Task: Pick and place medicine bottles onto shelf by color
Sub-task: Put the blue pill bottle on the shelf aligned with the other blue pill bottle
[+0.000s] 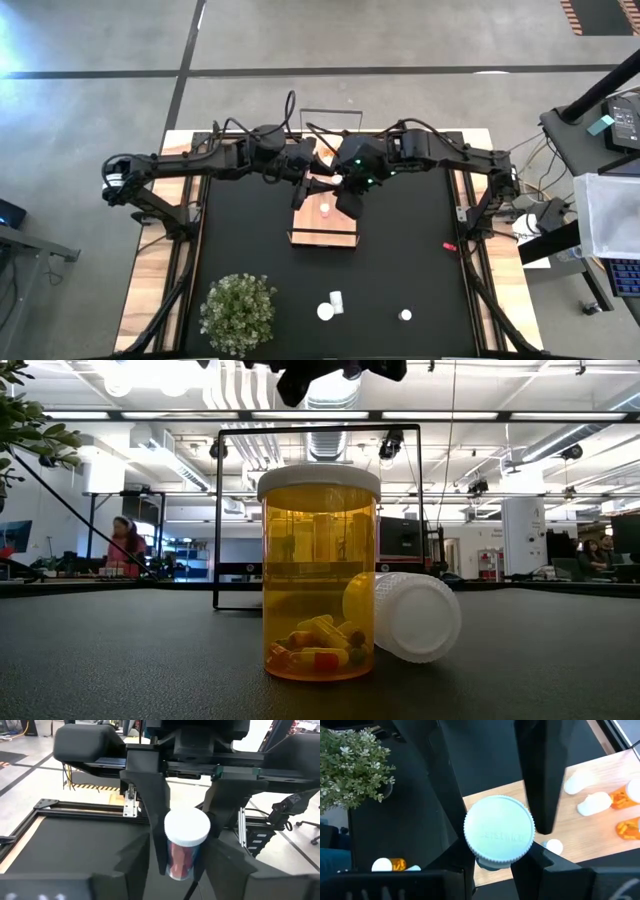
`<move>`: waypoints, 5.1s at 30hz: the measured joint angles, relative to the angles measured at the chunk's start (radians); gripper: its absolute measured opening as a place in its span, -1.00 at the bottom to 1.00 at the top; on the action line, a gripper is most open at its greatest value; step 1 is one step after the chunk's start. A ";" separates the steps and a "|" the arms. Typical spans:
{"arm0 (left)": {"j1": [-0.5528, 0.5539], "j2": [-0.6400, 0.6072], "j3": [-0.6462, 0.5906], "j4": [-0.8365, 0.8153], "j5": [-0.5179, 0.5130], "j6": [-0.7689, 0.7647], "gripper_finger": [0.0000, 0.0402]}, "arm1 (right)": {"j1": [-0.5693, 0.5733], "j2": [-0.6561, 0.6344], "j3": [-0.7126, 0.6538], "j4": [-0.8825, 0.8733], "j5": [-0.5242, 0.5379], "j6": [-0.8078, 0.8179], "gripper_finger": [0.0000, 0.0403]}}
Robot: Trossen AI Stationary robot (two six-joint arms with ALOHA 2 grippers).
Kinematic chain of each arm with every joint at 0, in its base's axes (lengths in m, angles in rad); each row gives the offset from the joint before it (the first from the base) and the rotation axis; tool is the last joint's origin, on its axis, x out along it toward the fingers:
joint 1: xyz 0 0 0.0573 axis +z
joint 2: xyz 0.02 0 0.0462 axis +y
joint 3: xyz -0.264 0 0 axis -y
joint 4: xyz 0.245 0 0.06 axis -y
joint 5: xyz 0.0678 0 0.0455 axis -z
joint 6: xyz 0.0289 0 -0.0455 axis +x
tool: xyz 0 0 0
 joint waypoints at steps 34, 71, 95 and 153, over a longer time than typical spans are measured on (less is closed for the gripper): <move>0.000 0.000 -0.010 0.005 0.031 -0.010 -0.72 | -0.002 -0.031 0.001 -0.026 0.026 0.000 -0.56; -0.004 -0.045 -0.024 -0.026 0.030 -0.011 -0.58 | -0.002 -0.079 0.003 -0.096 0.052 0.026 -0.56; -0.012 -0.031 -0.021 0.043 -0.008 -0.020 0.18 | 0.007 -0.046 -0.002 -0.102 -0.063 0.091 -0.56; -0.024 -0.005 -0.022 0.042 0.072 -0.037 -0.51 | 0.012 -0.029 -0.002 -0.051 -0.060 0.045 -0.40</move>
